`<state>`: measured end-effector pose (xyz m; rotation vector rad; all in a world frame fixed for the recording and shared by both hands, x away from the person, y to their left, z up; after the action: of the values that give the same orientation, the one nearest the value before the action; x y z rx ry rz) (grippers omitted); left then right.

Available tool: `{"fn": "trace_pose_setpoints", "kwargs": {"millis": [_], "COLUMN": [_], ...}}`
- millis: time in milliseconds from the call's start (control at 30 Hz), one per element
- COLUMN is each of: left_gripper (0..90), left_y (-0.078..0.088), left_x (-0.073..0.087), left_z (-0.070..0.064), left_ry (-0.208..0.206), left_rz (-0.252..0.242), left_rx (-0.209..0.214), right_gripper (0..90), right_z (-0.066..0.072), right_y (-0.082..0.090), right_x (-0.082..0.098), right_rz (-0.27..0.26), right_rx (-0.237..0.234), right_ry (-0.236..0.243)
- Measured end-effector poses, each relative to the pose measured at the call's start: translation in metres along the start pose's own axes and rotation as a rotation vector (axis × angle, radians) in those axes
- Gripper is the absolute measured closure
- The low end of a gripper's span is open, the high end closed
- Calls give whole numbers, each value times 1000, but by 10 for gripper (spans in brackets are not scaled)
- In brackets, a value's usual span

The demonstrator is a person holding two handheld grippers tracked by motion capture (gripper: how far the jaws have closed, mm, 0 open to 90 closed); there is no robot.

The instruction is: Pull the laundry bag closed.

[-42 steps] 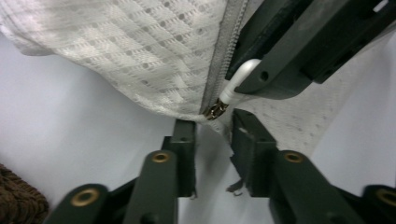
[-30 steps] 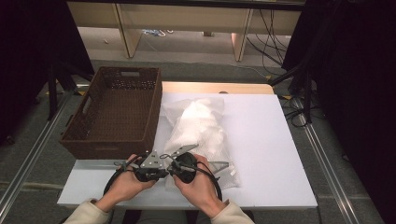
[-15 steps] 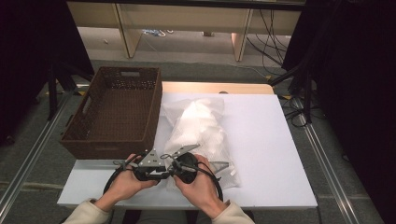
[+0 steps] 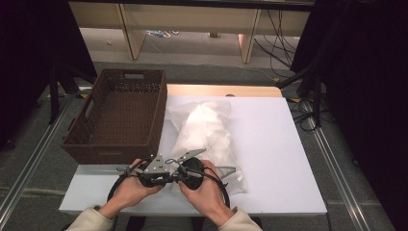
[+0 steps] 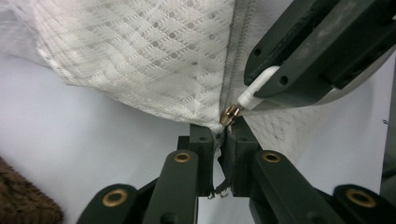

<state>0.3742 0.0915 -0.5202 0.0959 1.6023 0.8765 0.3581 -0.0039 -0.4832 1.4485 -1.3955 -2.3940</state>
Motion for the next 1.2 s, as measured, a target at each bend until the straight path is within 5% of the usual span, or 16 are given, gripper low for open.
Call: {"fn": "trace_pose_setpoints", "kwargs": {"millis": [133, 267, 1200], "left_gripper": [852, 858, 859], "left_y": [2, 3, 8], "left_x": [-2, -3, 2], "left_z": [2, 0, 7], "left_ry": [2, 67, 104], "left_rz": [-12, -31, -20], "left_rx": [6, -6, -15], "right_gripper": [870, 871, 870], "right_z": [-1, -3, -23], "right_y": [2, 3, 22], "right_x": [0, 0, 9], "right_rz": [10, 15, 42], "right_rx": [15, 35, 68], "right_ry": [-2, -4, -31]}}
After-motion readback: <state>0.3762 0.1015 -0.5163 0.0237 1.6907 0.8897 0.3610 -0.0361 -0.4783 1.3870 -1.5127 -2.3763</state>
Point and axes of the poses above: each handheld gripper's, and its own axes: y roughly backward along the jaws, x roughly out of its underside, z roughly to its left, the point moved 7 cm from there along -y, roughly forward along the jaws, and after that the axes turned 8 degrees about -z, right-handed, at the moved point
